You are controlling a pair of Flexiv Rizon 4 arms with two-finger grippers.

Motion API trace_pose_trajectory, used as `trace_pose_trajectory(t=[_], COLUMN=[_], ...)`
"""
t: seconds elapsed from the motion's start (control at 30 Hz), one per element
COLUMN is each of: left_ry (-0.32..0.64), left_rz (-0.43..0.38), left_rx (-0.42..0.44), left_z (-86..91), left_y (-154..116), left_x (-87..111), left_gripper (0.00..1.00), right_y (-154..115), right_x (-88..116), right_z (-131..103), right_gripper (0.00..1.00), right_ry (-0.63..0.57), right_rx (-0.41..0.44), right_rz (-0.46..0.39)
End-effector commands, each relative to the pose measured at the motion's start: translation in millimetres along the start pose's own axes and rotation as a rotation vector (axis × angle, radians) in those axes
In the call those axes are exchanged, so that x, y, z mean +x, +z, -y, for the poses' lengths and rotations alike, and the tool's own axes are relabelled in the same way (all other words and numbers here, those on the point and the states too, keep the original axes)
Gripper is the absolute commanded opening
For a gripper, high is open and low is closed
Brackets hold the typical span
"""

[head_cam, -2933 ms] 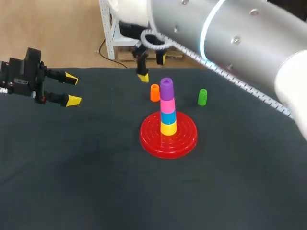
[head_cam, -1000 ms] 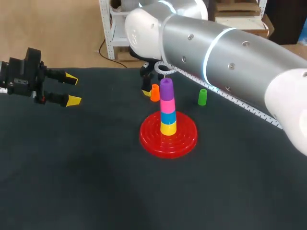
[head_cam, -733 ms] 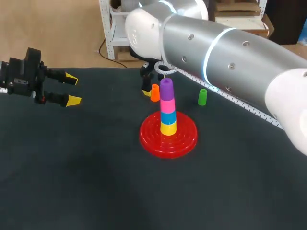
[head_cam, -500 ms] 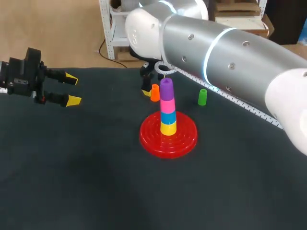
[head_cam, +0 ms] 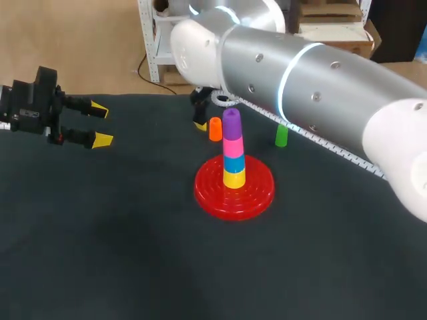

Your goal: Pick up and stack the cylinders on the red base in this order: pink,purple,orange,green

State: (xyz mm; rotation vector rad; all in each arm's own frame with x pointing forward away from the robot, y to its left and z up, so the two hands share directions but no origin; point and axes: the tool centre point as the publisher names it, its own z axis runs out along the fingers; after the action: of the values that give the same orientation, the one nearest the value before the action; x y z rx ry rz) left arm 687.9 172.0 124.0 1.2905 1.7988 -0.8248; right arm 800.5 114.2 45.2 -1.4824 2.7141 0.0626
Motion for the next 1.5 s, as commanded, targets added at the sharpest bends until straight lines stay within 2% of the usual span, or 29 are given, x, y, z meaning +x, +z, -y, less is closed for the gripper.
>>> trace_pose_trajectory(t=[0.03, 0.27, 0.77, 0.87, 0.97, 1.07, 1.13, 1.2, 1.3, 1.37, 1.5], left_ry=[0.003, 0.003, 0.003, 0.003, 0.003, 0.003, 0.003, 0.003, 0.003, 0.003, 0.003], left_rz=[0.005, 0.005, 0.005, 0.005, 0.005, 0.005, 0.005, 0.005, 0.005, 0.005, 0.005], left_rx=[-0.004, -0.004, -0.004, -0.004, -0.004, -0.004, -0.004, -0.004, -0.004, -0.004, -0.004], left_z=[1.5, 1.5, 1.5, 1.5, 1.5, 1.5, 1.5, 1.5, 1.5, 1.5, 1.5], left_y=[-0.4, -0.4, -0.4, -0.4, -0.4, -0.4, -0.4, -0.4, -0.4, -0.4, -0.4], left_x=[1.5, 1.5, 1.5, 1.5, 1.5, 1.5, 1.5, 1.5, 1.5, 1.5, 1.5], left_gripper=[1.00, 1.00, 1.00, 1.00, 1.00, 1.00, 1.00, 1.00, 1.00, 1.00, 1.00], right_y=[5.0, 13.9, 22.5, 22.9, 22.8, 22.3, 22.1, 21.9, 21.4, 19.7, 10.7], right_x=[-7.7, 0.2, -7.4, -5.1, -5.5, -6.6, -6.8, -6.7, -8.9, -10.1, -10.6], right_z=[8.7, 12.7, 11.3, 11.0, 11.1, 11.0, 11.0, 11.1, 11.4, 12.2, 12.8], right_gripper=[1.00, 1.00, 1.00, 0.95, 0.82, 0.78, 0.65, 0.57, 0.29, 0.00, 0.00], right_ry=[0.007, 0.049, 0.042, 0.046, 0.047, 0.045, 0.046, 0.047, 0.044, 0.045, 0.039], right_rx=[-0.024, -0.041, -0.010, -0.008, -0.008, -0.006, -0.005, -0.002, 0.006, 0.012, 0.027], right_rz=[-0.060, -0.063, -0.121, -0.123, -0.123, -0.123, -0.123, -0.132, -0.147, -0.148, -0.156])
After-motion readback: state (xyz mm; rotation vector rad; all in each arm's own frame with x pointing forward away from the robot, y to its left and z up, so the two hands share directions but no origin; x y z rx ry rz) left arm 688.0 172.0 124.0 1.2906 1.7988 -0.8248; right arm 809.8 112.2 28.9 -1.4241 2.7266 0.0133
